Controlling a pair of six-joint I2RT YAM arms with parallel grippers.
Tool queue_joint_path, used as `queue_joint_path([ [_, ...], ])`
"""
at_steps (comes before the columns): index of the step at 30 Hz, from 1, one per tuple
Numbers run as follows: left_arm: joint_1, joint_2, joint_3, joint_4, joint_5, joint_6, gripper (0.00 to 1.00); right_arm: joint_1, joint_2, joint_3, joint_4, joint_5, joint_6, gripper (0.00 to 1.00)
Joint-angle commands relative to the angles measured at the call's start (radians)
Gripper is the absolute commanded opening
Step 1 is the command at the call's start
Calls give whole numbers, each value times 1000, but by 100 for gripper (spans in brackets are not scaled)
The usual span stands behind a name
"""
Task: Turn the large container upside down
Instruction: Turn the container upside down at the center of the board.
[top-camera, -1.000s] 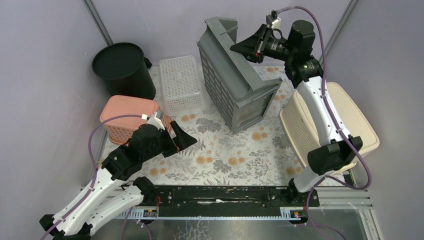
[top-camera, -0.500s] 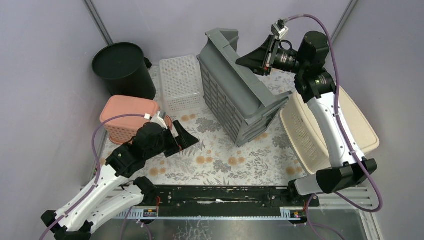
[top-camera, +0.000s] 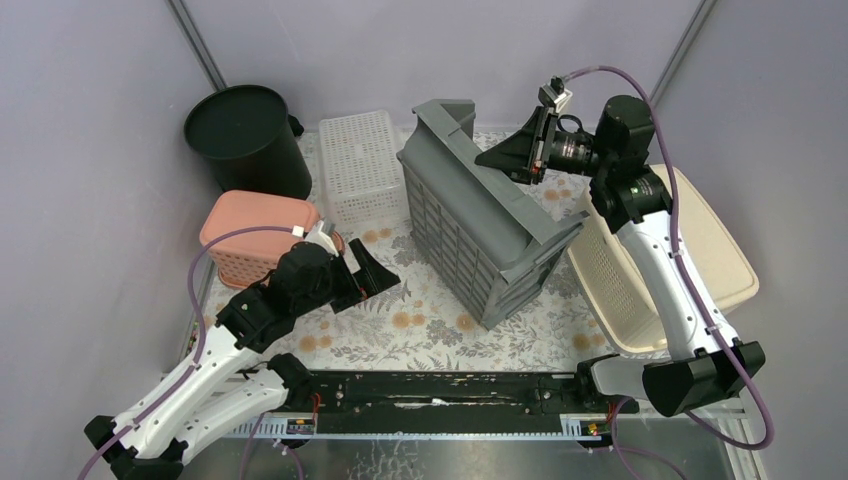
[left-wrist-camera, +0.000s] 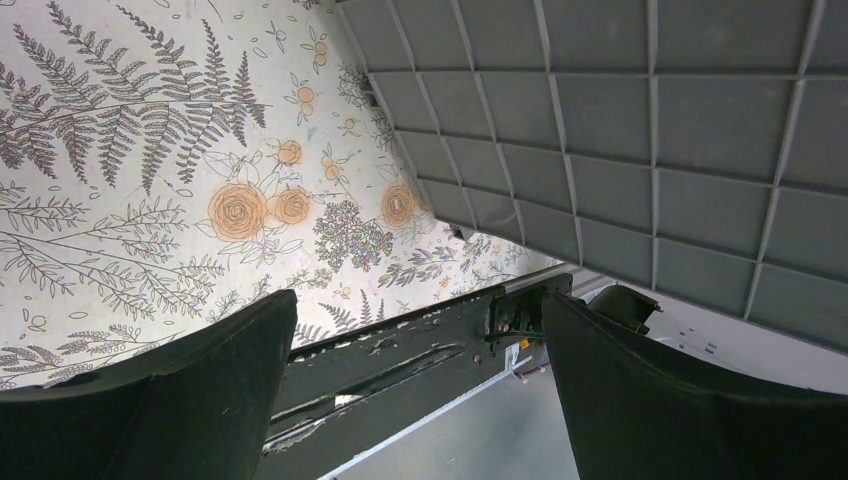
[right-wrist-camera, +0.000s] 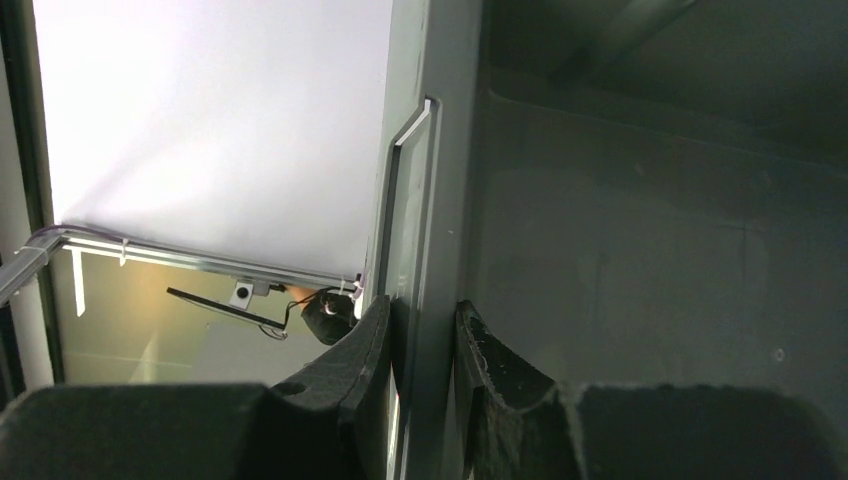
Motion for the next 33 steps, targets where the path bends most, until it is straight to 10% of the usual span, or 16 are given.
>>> queue_joint_path([
  [1, -1, -4, -9, 50, 2, -5, 100, -3, -64, 30, 221, -38, 45, 0],
  [15, -1, -4, -25, 56, 0, -5, 100, -3, -42, -69, 235, -26, 17, 12],
  [33, -1, -16, -39, 62, 0, -11, 100, -4, 20, -11, 79, -5, -150, 56],
])
